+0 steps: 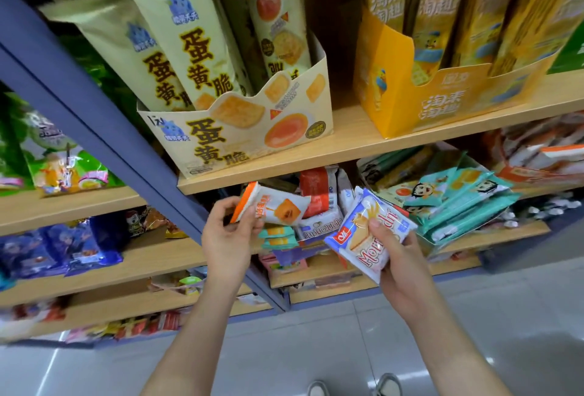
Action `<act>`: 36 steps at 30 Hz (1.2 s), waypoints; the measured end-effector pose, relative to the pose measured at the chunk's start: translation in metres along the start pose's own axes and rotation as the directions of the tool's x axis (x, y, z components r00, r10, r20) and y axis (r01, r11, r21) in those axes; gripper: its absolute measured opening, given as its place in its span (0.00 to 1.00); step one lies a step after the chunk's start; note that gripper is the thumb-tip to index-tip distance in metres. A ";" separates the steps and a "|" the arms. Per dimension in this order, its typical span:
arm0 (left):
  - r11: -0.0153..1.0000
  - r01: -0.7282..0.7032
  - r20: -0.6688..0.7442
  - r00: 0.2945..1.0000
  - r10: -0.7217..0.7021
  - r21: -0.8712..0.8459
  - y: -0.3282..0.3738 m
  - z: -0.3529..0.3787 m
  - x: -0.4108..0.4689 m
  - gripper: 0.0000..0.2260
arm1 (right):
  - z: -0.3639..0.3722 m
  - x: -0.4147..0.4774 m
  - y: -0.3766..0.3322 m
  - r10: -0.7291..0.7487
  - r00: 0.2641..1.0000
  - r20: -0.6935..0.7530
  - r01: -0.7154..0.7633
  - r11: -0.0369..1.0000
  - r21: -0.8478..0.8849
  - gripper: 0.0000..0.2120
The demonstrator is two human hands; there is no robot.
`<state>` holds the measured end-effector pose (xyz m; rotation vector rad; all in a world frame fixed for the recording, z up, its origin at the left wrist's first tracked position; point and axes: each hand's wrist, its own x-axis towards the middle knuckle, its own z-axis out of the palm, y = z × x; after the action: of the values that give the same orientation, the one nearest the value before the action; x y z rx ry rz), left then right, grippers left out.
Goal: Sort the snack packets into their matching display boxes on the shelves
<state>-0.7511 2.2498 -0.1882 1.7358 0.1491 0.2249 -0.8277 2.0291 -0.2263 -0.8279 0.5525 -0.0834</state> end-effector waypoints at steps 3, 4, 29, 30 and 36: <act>0.997 0.058 -0.107 0.992 -0.063 -0.050 -0.003 -0.004 0.003 0.03 | 0.008 0.002 -0.001 -0.010 1.000 -0.004 0.010 1.000 -0.029 0.34; 0.988 0.130 -0.121 0.983 -0.140 -0.088 -0.008 -0.005 0.004 0.04 | 0.011 0.002 -0.001 -0.014 1.000 -0.007 0.014 0.999 -0.037 0.34; 0.914 0.388 0.134 0.906 -0.402 0.121 -0.053 0.009 0.031 0.15 | 0.030 -0.005 0.034 0.048 0.995 -0.092 -0.034 0.988 0.152 0.34; 0.904 0.402 0.168 0.890 -0.423 0.147 -0.056 0.007 0.033 0.15 | 0.032 -0.007 0.035 0.045 0.994 -0.096 -0.030 0.987 0.155 0.34; 0.891 0.263 0.120 0.938 -0.326 0.369 -0.056 -0.008 0.020 0.17 | 0.043 -0.010 0.035 0.003 0.990 -0.143 0.018 0.990 0.140 0.34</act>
<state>-0.7322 2.2716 -0.2409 2.0465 0.3359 -0.1967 -0.8204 2.0846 -0.2238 -0.6898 0.6708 -0.1878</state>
